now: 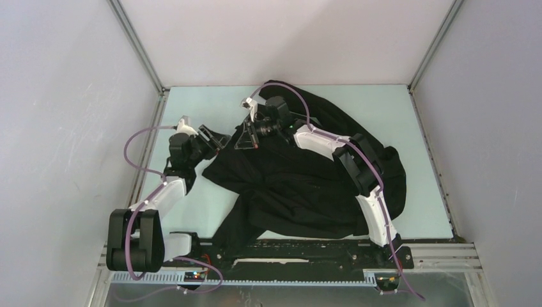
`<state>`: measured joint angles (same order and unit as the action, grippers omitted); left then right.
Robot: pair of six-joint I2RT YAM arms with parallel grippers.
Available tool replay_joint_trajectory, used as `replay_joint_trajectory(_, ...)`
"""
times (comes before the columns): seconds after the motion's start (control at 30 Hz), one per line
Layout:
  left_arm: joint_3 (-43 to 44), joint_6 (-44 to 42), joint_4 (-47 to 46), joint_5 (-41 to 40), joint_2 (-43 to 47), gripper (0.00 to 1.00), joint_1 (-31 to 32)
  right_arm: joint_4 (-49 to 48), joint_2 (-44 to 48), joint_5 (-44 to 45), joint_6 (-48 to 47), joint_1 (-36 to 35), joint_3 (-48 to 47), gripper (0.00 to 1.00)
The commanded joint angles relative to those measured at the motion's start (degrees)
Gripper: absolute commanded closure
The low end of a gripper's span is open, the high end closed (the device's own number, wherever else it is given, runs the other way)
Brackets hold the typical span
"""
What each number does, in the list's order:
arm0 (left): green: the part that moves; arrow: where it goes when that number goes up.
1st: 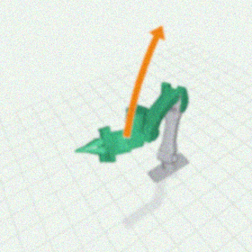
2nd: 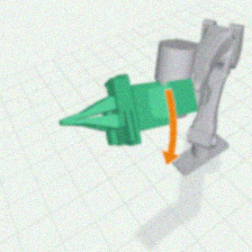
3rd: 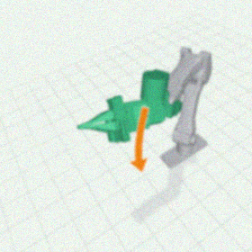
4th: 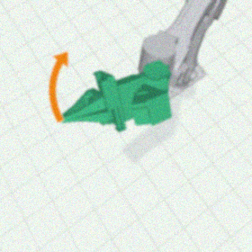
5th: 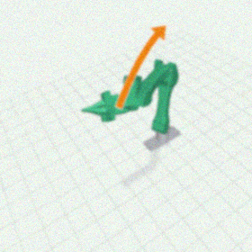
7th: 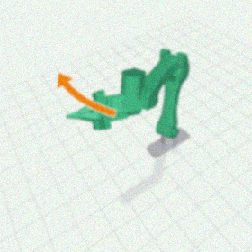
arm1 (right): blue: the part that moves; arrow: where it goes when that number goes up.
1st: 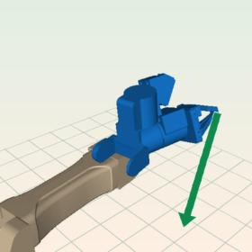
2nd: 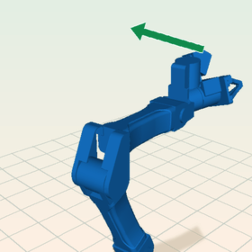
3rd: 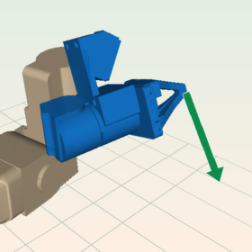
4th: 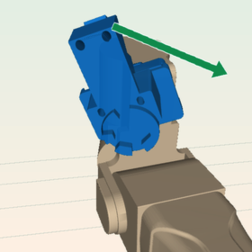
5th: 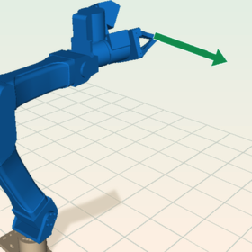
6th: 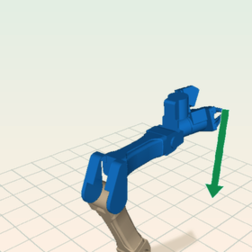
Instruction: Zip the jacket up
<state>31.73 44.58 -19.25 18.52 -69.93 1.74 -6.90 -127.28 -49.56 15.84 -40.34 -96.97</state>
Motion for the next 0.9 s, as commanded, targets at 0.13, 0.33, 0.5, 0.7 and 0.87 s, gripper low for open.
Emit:
replay_joint_trajectory(0.13, -4.59, 1.81, -9.69, 3.33, -2.15, 0.44, -0.24, -1.96, 1.12, -2.15, 1.79, 0.3, -1.93, 1.0)
replay_joint_trajectory(0.33, -7.26, 0.87, -9.07, 3.22, 0.27, 0.22, -0.25, -1.51, 0.04, -2.38, 2.54, 0.28, -2.94, 1.0)
replay_joint_trajectory(0.5, -8.51, 0.43, -8.4, 2.05, 2.22, 0.22, -0.33, -1.45, -0.43, -2.94, 3.23, 0.52, -3.39, 1.0)
replay_joint_trajectory(0.7, -9.58, 2.1, -9.83, 1.79, 2.76, 0.3, -0.59, -1.04, -0.88, -2.9, 3.33, 0.51, -3.9, 1.0)
replay_joint_trajectory(0.87, -11.29, 3.75, -12.39, 2.55, 3.26, 0.21, -1.13, -1.26, -1.13, -3.25, 3.81, 0.59, -4.16, 1.0)
